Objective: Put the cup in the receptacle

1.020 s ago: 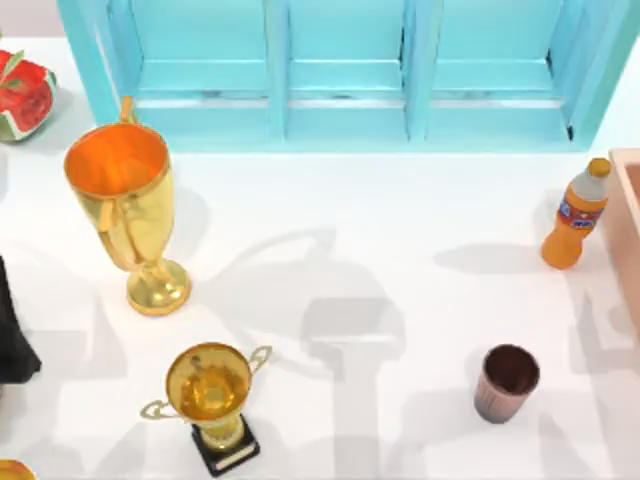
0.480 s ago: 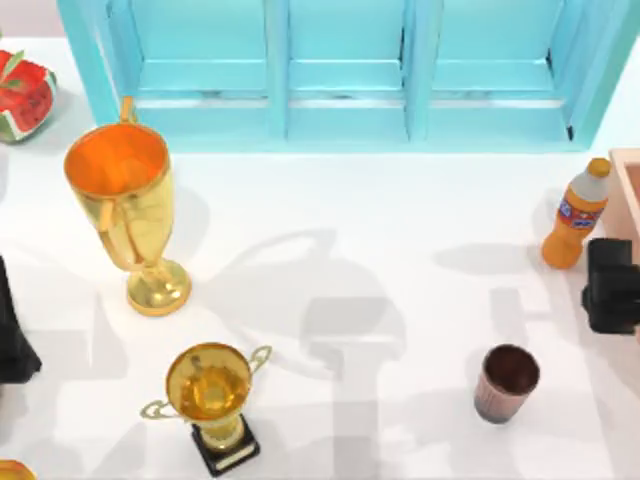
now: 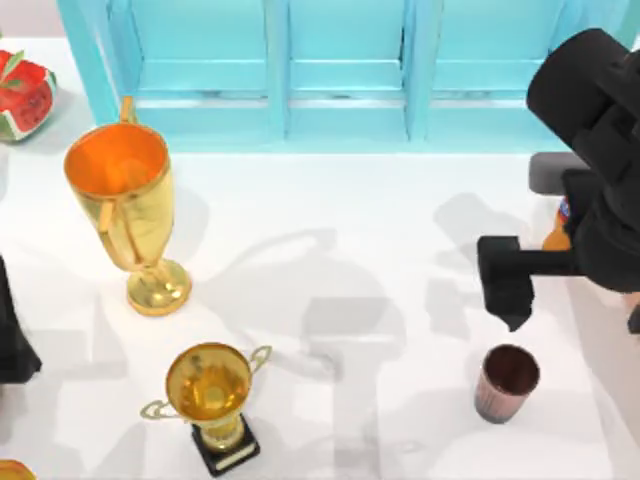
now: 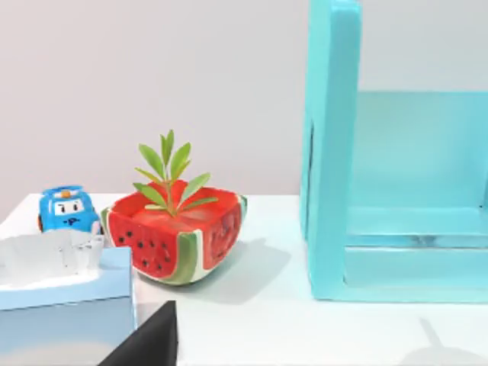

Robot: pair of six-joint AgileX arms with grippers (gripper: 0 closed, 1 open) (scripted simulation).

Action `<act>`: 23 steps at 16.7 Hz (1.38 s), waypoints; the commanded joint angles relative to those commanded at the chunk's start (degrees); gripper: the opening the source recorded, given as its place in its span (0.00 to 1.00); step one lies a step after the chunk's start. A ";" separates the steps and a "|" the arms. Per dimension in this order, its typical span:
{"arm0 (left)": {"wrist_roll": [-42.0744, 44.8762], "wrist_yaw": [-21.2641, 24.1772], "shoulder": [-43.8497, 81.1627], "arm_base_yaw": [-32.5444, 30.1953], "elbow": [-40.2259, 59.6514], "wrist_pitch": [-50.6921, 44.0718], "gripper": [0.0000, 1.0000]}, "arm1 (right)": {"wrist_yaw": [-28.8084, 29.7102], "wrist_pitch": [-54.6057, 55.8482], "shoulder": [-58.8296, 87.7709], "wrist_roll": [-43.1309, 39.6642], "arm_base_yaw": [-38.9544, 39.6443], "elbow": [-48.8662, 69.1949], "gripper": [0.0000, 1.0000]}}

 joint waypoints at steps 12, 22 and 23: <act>0.00 0.00 0.00 0.00 0.00 0.00 1.00 | 0.05 4.90 4.27 0.98 1.02 -2.96 1.00; 0.00 0.00 0.00 0.00 0.00 0.00 1.00 | 0.06 21.24 8.30 1.23 1.24 -15.00 1.00; 0.00 0.00 0.00 0.00 0.00 0.00 1.00 | 0.06 21.24 8.30 1.23 1.24 -15.00 1.00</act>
